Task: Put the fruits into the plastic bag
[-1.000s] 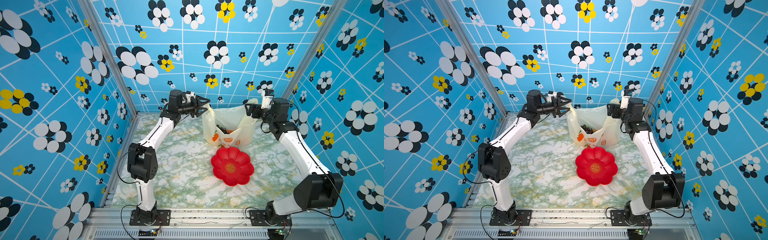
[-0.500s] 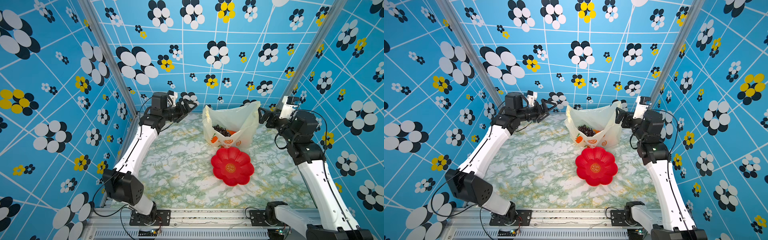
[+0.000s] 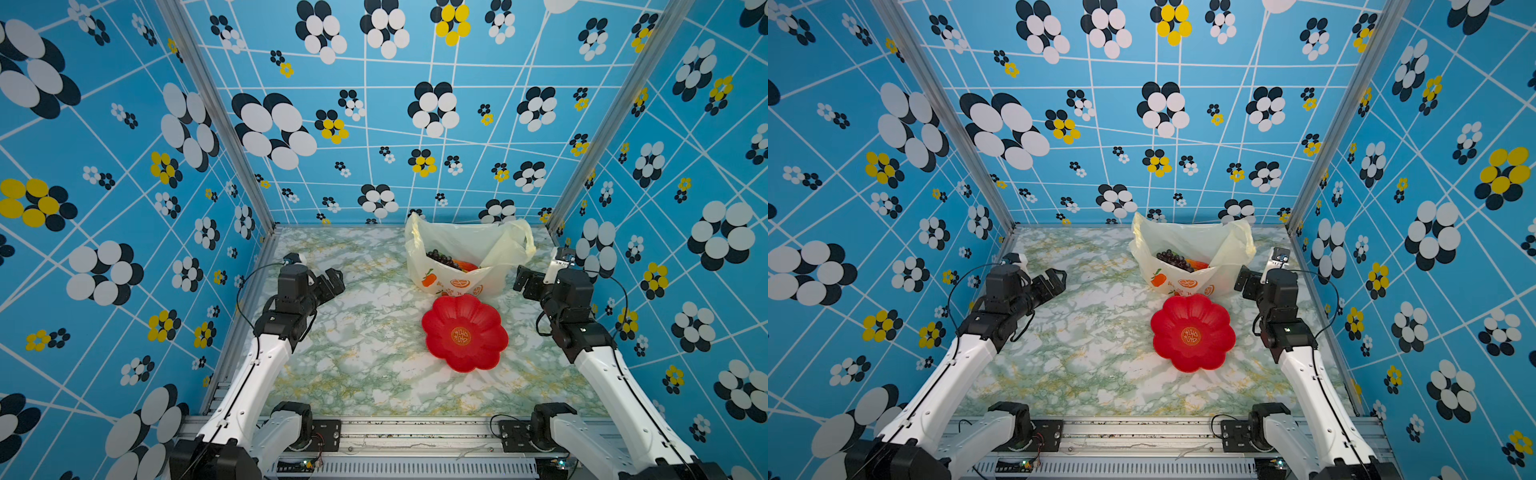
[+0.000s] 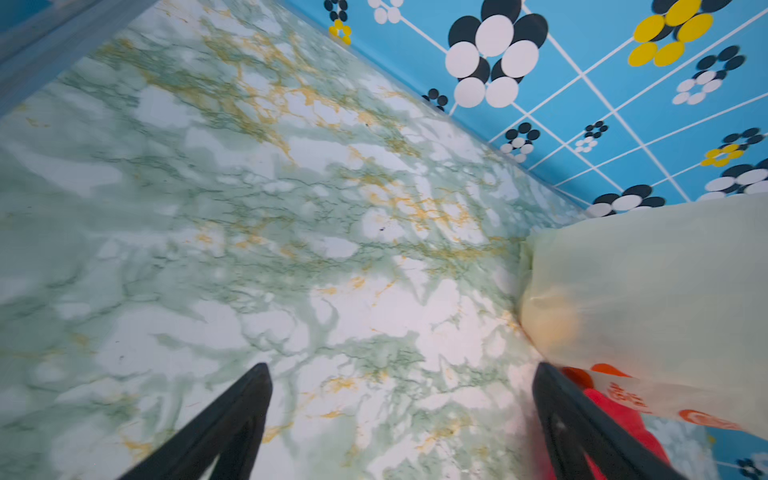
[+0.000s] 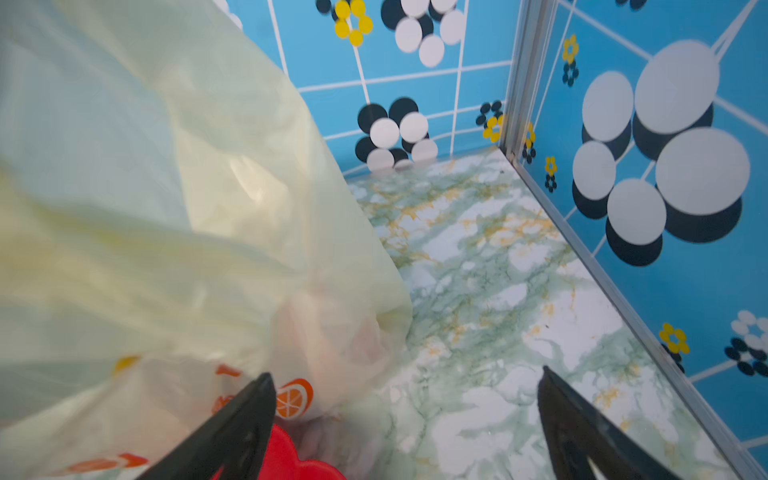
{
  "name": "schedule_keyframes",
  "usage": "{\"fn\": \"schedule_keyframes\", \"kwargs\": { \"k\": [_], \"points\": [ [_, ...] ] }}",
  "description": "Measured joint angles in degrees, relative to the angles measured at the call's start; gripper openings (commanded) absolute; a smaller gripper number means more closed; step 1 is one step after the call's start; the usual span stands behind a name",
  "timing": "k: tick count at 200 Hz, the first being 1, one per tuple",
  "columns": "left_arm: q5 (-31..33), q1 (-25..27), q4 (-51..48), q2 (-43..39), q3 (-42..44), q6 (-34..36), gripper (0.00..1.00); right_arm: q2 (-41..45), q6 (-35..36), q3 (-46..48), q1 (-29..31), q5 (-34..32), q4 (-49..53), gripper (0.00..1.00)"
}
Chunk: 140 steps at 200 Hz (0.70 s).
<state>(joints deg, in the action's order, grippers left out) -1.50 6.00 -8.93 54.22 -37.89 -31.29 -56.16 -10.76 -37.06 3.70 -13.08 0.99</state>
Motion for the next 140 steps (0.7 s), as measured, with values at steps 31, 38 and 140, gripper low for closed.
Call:
{"fn": "schedule_keyframes", "kwargs": {
  "k": [31, 38, 140],
  "points": [
    [4.6, 0.0, 11.7, -4.1, 10.3, 6.8, 0.99, -8.6, 1.0, 4.6, -0.1, 0.2, -10.2, 1.00],
    [5.6, 0.0, 14.2, -4.1, 11.9, 8.3, 0.99, -11.0, 1.5, 5.1, -0.1, 0.3, -12.7, 0.99],
    [9.7, -2.1, 37.4, 7.7, 20.0, 23.3, 0.99, -24.6, 9.1, 14.4, -0.9, 1.4, -42.3, 0.99]
  ]
}}
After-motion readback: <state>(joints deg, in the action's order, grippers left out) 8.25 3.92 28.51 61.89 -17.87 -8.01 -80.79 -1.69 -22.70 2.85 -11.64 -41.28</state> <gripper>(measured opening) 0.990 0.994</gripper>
